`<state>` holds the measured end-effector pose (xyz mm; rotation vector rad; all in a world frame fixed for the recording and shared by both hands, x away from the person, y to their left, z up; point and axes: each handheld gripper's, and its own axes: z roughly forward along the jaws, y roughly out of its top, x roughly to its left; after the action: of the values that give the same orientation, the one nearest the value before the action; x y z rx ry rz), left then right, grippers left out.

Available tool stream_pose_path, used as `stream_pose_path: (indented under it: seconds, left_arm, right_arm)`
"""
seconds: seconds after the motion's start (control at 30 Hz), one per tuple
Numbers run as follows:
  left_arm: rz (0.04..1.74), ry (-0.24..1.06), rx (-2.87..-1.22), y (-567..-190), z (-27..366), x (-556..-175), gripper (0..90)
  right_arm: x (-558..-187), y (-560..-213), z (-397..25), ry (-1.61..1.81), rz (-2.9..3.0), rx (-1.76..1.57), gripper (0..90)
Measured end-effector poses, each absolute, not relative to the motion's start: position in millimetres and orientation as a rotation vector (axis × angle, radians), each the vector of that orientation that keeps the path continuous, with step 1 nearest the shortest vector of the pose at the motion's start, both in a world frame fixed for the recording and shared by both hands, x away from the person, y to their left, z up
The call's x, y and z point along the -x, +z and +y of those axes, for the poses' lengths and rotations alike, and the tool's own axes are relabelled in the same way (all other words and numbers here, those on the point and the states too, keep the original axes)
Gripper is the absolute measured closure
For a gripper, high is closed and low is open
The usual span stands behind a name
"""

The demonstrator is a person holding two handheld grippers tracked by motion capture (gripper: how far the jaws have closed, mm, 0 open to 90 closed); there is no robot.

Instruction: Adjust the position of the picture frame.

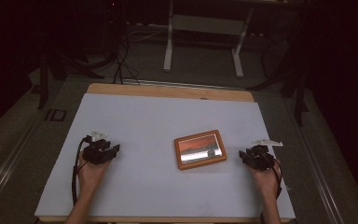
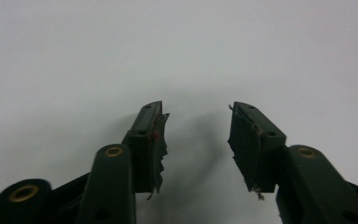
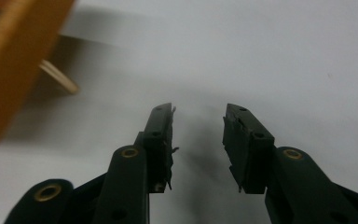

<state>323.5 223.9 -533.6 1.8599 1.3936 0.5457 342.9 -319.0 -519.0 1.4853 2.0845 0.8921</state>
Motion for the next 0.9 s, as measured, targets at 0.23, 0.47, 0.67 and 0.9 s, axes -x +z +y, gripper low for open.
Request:
stream_pose_path:
  seconds: [0.23,0.47,0.67,0.9]
  left_arm:
    - [1.32,0.497,-1.842,-529.1,216.8,-318.8,55.7]
    - [1.278,0.429,-1.837,-527.9,216.8,-318.5,56.0]
    - [1.245,0.418,-1.87,-527.5,210.0,-317.5,56.2]
    - [1.194,0.394,-1.88,-524.4,203.7,-315.8,56.2]
  right_arm:
    - [-336.9,-506.9,-309.6,1.023,2.134,-1.403,66.1]
    - [-330.9,-493.8,-303.5,1.144,2.156,-1.343,70.5]
    - [-325.4,-488.4,-290.8,1.157,2.22,-1.212,86.7]
    - [-320.5,-482.6,-277.4,1.194,2.268,-1.106,90.0]
